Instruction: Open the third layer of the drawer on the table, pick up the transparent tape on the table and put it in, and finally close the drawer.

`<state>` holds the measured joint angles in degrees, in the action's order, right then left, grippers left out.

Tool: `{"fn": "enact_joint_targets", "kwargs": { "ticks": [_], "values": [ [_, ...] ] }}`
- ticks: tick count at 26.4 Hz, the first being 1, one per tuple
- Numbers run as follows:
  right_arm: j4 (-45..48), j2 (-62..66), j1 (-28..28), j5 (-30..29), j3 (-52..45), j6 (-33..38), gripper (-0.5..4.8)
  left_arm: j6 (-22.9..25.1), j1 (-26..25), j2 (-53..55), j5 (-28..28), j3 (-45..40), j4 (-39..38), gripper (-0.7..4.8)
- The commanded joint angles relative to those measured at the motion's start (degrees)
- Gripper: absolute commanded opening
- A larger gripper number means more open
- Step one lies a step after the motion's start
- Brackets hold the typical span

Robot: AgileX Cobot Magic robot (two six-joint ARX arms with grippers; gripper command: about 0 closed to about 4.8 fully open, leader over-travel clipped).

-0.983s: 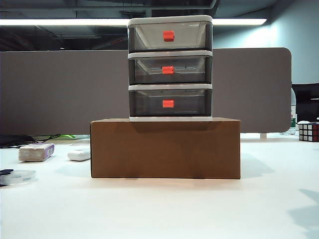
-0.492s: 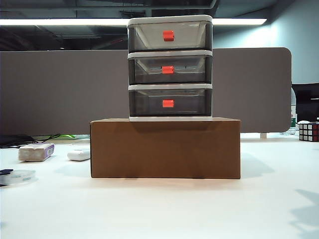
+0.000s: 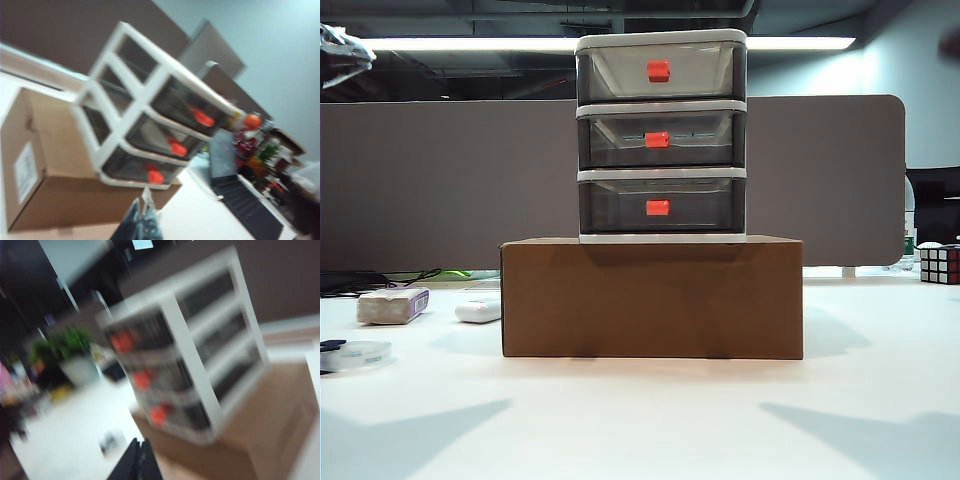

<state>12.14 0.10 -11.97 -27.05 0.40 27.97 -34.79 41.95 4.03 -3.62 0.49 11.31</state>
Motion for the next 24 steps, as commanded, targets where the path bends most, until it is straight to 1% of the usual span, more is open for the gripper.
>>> {"fn": "enact_joint_targets", "kwargs": {
  "ticks": [1,2,4,5,7,9,10,11,12,13,15,17,19,20,21,22,24],
  "values": [
    [4.35,0.15,-1.79,1.42,0.31,1.79,-0.05,3.61,7.17,5.42,-5.31,-0.04,1.68,-0.05],
    [-0.31,0.48,-3.02,1.66,1.73,0.00,-0.05,7.34,13.29,11.39,-11.74,0.00,6.64,-0.06],
    [-6.51,1.66,-4.50,2.45,3.89,-4.24,-0.05,11.52,19.06,18.08,-20.33,0.11,13.49,-0.05],
    [-8.76,2.89,-5.49,3.21,5.09,-6.36,-0.05,14.14,22.43,22.93,-25.40,0.35,18.40,-0.05],
    [-9.86,5.55,-6.86,5.01,6.88,-8.33,-0.05,18.45,27.36,32.44,-33.00,2.14,24.63,-0.06],
    [-9.75,8.41,-7.58,5.70,8.41,-9.22,-0.05,20.70,30.27,41.31,-37.79,4.76,28.39,-0.06],
    [-9.75,10.36,-7.87,5.75,9.51,-10.29,-0.05,22.47,31.76,46.88,-41.53,6.73,31.17,-0.05],
    [-9.84,13.99,-7.98,5.64,11.56,-11.89,-0.05,26.01,34.45,55.78,-48.87,9.84,36.98,-0.06],
    [-9.86,16.24,-8.24,5.49,12.90,-12.20,-0.05,28.59,35.43,61.48,-52.26,11.76,41.70,-0.05],
    [-10.01,19.74,-8.59,6.03,15.32,-14.21,-0.05,31.67,35.82,70.58,-53.22,14.95,49.07,-0.06],
    [-10.25,24.06,-8.61,5.97,18.40,-16.85,-0.05,32.87,35.82,78.95,-53.42,17.79,56.70,-0.05],
    [-10.71,28.48,-9.14,5.20,21.35,-17.22,-0.05,32.87,35.85,86.47,-53.77,20.37,63.01,-0.05],
    [-12.04,32.09,-9.18,5.60,24.20,-18.95,-0.05,33.42,35.82,91.58,-57.11,22.45,67.82,-0.05],
    [-13.18,34.03,-9.20,5.38,26.03,-20.87,-0.05,34.38,35.82,93.66,-59.84,23.23,70.27,-0.05],
    [-13.75,35.71,-9.46,5.09,27.41,-22.29,-0.05,34.36,35.80,94.95,-60.96,23.71,71.10,0.02],
    [-13.94,37.48,-9.94,4.85,28.61,-23.08,-0.05,34.36,35.69,95.80,-60.98,24.11,71.08,0.25],
    [-14.01,41.00,-10.51,5.35,30.93,-24.92,-0.05,34.36,34.88,97.09,-59.21,24.83,70.58,1.09]
  ]
}}
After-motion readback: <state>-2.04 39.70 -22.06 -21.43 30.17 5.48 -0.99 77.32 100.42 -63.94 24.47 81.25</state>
